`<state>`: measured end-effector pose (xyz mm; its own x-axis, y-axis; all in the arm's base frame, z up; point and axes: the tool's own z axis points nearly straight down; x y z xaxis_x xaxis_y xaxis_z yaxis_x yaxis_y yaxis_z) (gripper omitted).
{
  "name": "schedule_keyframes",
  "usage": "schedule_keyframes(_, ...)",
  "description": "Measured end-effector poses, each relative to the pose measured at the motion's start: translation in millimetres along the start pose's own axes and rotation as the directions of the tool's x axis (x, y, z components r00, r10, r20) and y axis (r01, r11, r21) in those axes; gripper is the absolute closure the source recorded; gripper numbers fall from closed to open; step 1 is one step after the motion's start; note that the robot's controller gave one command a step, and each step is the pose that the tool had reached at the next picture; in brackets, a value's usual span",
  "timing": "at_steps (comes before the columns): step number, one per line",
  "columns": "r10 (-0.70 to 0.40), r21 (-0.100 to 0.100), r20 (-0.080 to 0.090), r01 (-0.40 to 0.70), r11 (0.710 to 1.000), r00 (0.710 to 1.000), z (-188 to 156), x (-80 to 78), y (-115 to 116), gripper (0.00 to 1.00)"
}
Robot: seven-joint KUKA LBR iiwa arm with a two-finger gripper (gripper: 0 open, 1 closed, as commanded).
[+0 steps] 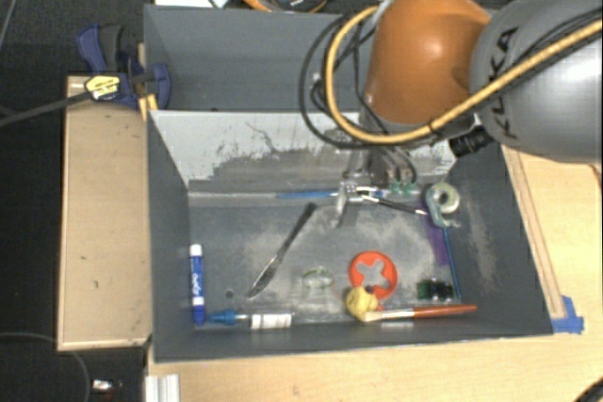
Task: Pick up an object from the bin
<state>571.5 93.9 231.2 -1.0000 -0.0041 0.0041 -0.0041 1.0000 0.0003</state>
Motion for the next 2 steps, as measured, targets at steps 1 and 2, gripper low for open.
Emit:
schedule_keyframes(1,0.005,-0.001,0.008,-0.005,1.000,1.000,-4,-1.6,-1,0.00)
schedule_keyframes(2,-0.374,0.003,0.011,0.374,0.928,0.927,137,-18.8,6,0.00)
